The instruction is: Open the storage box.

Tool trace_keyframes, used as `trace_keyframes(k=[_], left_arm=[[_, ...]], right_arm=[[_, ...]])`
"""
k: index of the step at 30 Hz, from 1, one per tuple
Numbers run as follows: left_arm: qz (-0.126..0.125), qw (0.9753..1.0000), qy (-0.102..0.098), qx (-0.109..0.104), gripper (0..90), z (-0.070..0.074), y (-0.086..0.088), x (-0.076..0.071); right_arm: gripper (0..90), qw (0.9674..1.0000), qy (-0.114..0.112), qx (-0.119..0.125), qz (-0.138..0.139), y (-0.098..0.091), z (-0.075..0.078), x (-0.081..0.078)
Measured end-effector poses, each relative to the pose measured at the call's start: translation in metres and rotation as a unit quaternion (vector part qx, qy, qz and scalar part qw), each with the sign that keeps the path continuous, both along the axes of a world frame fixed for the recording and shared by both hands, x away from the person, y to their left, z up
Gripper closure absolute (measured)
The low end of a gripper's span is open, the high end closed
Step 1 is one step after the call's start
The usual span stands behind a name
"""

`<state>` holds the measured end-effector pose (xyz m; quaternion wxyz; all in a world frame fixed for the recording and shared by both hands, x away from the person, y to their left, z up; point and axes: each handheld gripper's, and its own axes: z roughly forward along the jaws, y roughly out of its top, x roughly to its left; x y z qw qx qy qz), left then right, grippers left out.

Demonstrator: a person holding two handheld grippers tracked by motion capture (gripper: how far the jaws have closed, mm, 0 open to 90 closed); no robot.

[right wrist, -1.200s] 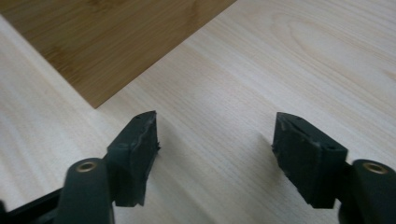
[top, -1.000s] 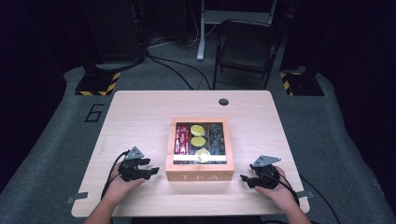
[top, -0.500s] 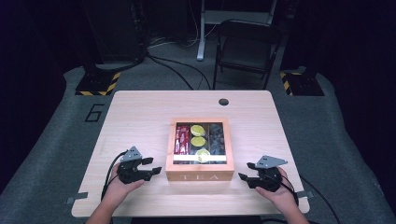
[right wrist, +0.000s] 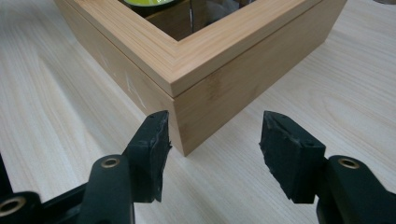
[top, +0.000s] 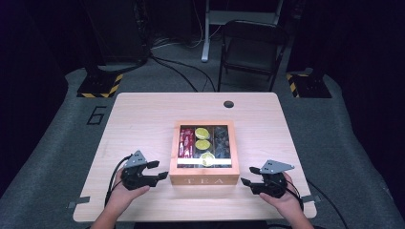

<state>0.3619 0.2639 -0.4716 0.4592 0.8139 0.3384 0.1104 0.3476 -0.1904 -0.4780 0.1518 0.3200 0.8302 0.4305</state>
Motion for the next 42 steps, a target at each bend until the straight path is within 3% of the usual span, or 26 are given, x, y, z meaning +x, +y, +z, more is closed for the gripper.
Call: trace_keyframes(k=[10, 17, 26, 36, 41, 42], left_arm=[[0.0, 1.0, -0.006, -0.002, 38.2, 0.002, -0.005, -0.005], [-0.016, 0.9999, -0.004, 0.001, 38.2, 0.003, -0.008, -0.012], [-0.036, 0.9993, 0.0, 0.015, 40.5, -0.002, -0.017, -0.013], [-0.033, 0.9992, -0.007, 0.021, 48.5, -0.004, -0.024, -0.012], [-0.029, 0.9995, -0.009, 0.013, 51.3, -0.004, -0.028, -0.011], [-0.03, 0.9993, -0.012, 0.019, 51.1, -0.003, -0.027, -0.01]], right_arm=[[41.8, 0.9999, 0.002, 0.009, 0.006, 0.008, 0.002, -0.003], [42.1, 0.9997, 0.007, 0.012, 0.021, 0.014, 0.002, -0.003], [45.7, 0.9995, 0.007, -0.003, 0.032, 0.025, -0.002, -0.001], [52.4, 0.9996, 0.007, -0.004, 0.026, 0.027, -0.007, 0.007], [51.6, 0.9997, 0.002, -0.003, 0.026, 0.027, -0.005, 0.007], [51.5, 0.9997, 0.004, 0.0, 0.025, 0.027, -0.004, 0.007]])
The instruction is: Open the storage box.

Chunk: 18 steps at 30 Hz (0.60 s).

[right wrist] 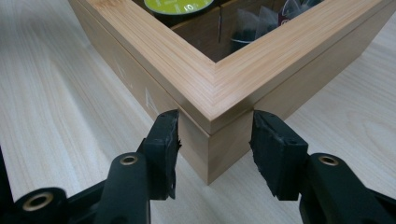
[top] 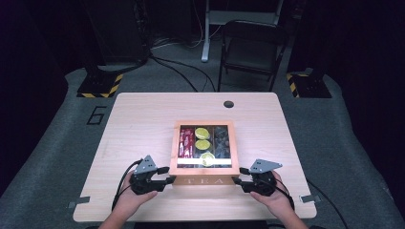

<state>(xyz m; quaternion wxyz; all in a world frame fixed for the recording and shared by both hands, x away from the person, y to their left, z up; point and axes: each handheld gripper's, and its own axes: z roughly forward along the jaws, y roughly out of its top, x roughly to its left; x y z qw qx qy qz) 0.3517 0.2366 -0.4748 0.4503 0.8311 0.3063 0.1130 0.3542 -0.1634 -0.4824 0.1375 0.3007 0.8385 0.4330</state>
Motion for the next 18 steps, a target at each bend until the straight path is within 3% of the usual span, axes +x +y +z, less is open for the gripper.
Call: trace_keyframes(k=[4, 7, 12, 15, 18], left_arm=[[0.003, 1.0, 0.001, -0.002, 50.8, 0.0007, -0.0006, -0.0002], [0.004, 1.0, -0.006, -0.004, 50.3, 0.0029, -0.001, -0.0014], [0.009, 0.9987, -0.019, -0.046, 53.5, 0.0086, 0.001, -0.0008], [0.009, 0.9993, -0.026, -0.026, 52.9, 0.0086, -0.0018, -0.0005], [0.001, 0.9998, -0.013, -0.015, 51.0, 0.008, -0.0008, -0.0008]], right_arm=[[51.9, 0.9999, -0.009, 0.01, 0.001, -0.0007, 0.003, -0.0004], [51.9, 0.9999, -0.013, 0.004, -0.001, 0.0005, 0.0034, -0.0007], [51.8, 0.9999, -0.01, 0.0, 0.001, 0.0008, 0.0044, -0.0001], [51.7, 0.9999, -0.011, -0.001, 0.003, 0.0008, 0.0047, 0.0005], [51.8, 1.0, -0.005, 0.002, -0.002, 0.0014, 0.0051, -0.0003]])
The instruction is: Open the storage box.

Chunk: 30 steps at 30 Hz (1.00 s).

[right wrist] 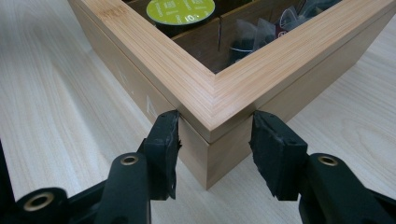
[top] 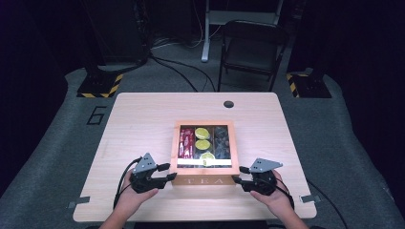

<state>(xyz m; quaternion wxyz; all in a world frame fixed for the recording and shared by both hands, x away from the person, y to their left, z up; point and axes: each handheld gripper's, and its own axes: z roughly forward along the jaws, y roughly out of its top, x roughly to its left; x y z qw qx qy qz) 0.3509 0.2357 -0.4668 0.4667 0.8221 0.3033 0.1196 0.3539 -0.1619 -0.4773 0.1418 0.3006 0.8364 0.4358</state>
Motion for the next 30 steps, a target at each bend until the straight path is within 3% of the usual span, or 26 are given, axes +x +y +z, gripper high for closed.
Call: trace_keyframes(k=[4, 8, 13, 18, 23, 25, 29, 30], left_arm=[[-0.003, 0.9998, 0.013, 0.012, 49.9, -0.0043, 0.0011, 0.0001], [0.001, 0.9996, 0.011, 0.027, 50.0, -0.0065, -0.0023, -0.0001], [0.004, 0.9997, 0.01, 0.021, 48.9, -0.006, -0.0027, 0.0005], [0.005, 0.9994, -0.006, 0.032, 49.0, -0.003, -0.0037, -0.0022], [0.006, 0.9999, 0.0, 0.013, 49.0, -0.0022, -0.0019, -0.0019], [0.009, 0.9998, -0.006, 0.018, 49.0, -0.0027, -0.0026, -0.0021], [-0.003, 0.9995, 0.011, 0.03, 52.1, -0.0076, -0.0039, -0.0005], [0.0, 0.9994, 0.005, 0.034, 51.1, -0.0084, -0.0045, -0.0007]], right_arm=[[51.8, 1.0, -0.001, -0.001, -0.001, 0.0, 0.0003, 0.0001], [51.7, 1.0, -0.002, -0.004, 0.0, -0.0001, 0.0009, -0.0001], [51.9, 1.0, -0.003, 0.001, 0.0, -0.0003, 0.0017, -0.0002], [52.2, 0.9999, -0.011, 0.002, 0.0, -0.0007, 0.0022, 0.0001], [52.3, 0.9999, -0.012, 0.009, -0.001, -0.0014, 0.0044, 0.0002], [52.2, 0.9999, -0.012, 0.007, 0.002, -0.0018, 0.0048, 0.0007], [52.2, 0.9999, -0.01, 0.009, 0.002, -0.0014, 0.0046, 0.0008], [52.2, 0.9999, -0.011, 0.008, 0.003, -0.0021, 0.005, 0.001]])
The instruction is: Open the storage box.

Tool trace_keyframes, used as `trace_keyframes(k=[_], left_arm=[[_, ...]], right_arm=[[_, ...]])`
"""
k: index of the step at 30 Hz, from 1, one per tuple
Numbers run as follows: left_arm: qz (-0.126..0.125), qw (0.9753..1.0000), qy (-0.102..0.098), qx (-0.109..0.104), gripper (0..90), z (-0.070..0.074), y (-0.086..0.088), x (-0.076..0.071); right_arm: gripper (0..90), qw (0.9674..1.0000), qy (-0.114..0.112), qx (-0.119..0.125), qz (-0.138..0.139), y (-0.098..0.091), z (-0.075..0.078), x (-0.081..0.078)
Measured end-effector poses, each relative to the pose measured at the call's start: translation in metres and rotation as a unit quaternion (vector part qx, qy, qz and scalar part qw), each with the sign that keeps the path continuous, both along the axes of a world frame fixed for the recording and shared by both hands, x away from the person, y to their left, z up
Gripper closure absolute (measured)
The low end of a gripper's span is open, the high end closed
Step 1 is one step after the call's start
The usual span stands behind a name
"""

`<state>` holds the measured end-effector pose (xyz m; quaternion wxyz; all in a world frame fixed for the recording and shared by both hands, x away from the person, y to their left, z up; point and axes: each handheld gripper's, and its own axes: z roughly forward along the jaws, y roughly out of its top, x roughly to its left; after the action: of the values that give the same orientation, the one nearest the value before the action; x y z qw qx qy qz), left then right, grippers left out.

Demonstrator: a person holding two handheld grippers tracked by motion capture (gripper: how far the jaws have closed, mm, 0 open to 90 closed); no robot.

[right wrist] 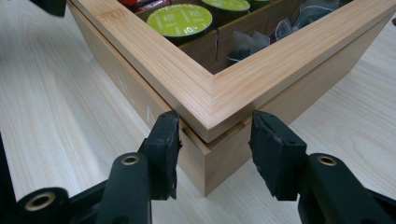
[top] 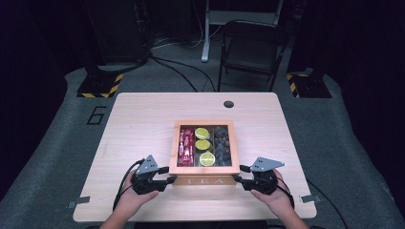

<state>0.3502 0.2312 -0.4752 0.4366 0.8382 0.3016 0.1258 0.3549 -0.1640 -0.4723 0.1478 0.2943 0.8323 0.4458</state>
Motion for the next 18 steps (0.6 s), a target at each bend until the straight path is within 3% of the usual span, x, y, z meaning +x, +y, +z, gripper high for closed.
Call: trace_keyframes(k=[4, 13, 18], left_arm=[[0.01, 0.9998, -0.001, -0.017, 51.2, 0.001, 0.0, 0.001], [0.023, 0.9992, -0.028, -0.015, 50.8, 0.007, -0.004, -0.001], [0.025, 0.9991, -0.026, -0.022, 50.6, 0.013, -0.003, -0.001]], right_arm=[[52.2, 1.0, -0.002, 0.002, -0.004, 0.0, 0.001, 0.0], [52.3, 0.9998, -0.01, 0.018, -0.004, -0.003, 0.004, -0.001], [51.6, 0.9996, -0.021, 0.021, -0.006, -0.003, 0.008, 0.0]])
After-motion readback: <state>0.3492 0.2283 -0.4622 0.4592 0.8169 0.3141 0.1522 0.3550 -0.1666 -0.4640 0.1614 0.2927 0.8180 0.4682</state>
